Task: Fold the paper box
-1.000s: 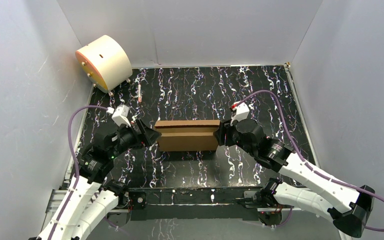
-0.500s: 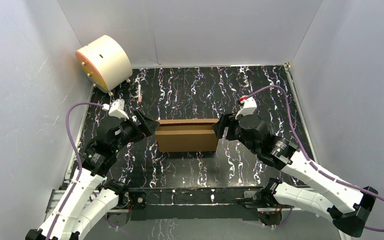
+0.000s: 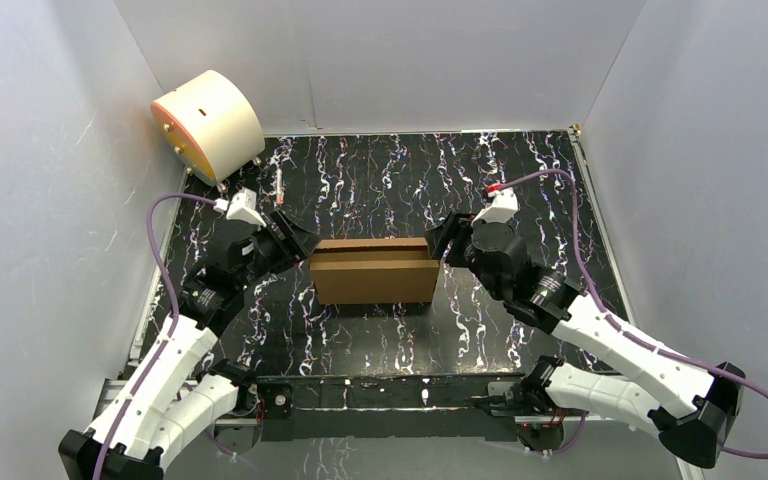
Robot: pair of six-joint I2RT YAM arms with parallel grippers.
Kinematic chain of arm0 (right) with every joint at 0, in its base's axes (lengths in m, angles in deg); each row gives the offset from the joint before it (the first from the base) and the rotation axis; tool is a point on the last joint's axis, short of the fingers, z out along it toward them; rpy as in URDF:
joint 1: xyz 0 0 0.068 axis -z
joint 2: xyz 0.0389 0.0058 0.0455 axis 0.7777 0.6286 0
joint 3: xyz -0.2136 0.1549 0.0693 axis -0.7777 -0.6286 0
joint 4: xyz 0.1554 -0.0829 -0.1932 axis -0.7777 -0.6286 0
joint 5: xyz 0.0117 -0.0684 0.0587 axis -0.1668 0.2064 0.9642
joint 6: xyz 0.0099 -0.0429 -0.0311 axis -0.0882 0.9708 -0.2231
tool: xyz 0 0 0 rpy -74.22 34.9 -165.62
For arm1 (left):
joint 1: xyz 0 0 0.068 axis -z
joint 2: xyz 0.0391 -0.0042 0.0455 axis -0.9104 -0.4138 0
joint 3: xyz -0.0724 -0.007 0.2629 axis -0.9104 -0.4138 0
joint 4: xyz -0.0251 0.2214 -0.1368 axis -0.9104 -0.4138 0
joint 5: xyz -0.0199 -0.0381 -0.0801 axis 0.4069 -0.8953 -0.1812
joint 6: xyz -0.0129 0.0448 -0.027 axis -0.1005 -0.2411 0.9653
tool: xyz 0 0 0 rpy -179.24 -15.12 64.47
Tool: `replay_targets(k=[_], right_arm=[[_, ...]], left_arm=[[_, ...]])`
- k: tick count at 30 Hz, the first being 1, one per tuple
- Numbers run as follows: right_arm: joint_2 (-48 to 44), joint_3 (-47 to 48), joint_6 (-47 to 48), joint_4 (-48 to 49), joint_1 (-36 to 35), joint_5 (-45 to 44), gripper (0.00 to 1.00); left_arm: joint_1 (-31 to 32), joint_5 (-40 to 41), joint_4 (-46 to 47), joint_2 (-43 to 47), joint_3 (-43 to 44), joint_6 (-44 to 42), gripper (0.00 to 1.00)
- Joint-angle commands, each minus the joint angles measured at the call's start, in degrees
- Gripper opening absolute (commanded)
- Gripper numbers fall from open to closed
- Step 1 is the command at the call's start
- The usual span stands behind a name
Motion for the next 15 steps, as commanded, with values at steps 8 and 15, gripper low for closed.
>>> replay_targets(k=[8, 15], right_arm=[[-1.8, -8.2, -4.9, 0.3, 0.4, 0.6, 0.6], [-2.4, -12.4, -4.6, 1.1, 0.4, 3.4, 0.59]], left_arm=[[-0.6, -1.8, 0.0, 2.6, -6.7, 0.2, 0.5], [-0.6, -2.0, -1.4, 4.8, -10.7, 1.0, 0.48]])
